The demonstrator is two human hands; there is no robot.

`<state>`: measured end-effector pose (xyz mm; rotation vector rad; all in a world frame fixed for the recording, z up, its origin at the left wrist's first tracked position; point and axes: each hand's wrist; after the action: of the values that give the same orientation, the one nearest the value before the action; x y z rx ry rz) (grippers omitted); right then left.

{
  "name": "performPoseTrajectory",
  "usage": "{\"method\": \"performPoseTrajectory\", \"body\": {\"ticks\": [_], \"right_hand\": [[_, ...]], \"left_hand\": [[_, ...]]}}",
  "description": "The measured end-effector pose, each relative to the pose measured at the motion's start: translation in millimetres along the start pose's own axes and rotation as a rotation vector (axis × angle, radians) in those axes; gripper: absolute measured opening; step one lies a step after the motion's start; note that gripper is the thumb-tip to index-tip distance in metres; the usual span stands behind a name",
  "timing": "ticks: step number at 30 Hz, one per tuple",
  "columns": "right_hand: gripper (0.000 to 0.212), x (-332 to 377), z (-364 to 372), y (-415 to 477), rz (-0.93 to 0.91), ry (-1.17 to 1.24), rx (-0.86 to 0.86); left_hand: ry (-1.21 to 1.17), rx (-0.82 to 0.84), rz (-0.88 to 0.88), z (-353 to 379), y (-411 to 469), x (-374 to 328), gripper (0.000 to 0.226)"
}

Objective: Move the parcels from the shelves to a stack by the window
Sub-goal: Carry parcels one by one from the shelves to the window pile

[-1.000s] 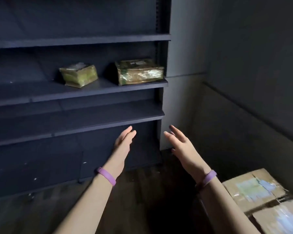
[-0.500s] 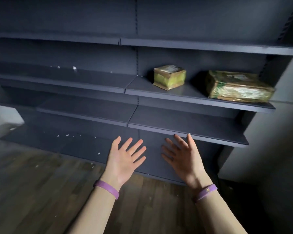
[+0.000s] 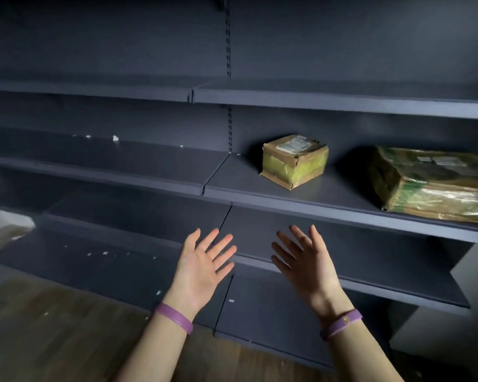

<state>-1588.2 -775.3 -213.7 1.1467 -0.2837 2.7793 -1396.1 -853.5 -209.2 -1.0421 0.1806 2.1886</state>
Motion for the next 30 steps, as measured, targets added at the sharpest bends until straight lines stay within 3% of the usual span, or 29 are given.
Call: {"method": "performPoseTrajectory", "body": {"ticks": [11,17,21,30], "right_hand": [[0.042,65,-31,101,-0.159,-0.254,-0.133],[0.033,81,-33,139,-0.219,-0.562,-0.200],[0.061,93,-28,174,-0.267,-0.684,-0.260],[0.052,100,-26,232,-0.273,-0.644,-0.367]], "left_hand": [[0.259,0.046,0.020,25,144,-37,0.039],[0.454,0.066,0.087,24,223,-63,0.036],[0.543,0.108,0.096,23,283,-77,0.038],[0.536,0.221,-0.036,33,370,-81,0.056]]}}
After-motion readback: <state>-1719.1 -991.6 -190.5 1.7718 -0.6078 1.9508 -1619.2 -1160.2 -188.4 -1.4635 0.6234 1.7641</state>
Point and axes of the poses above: each hand's wrist, its own y-axis towards the middle knuckle, its own z-axis out of the palm, x = y × z, and after that the axes turned 13 degrees about x, right-handed
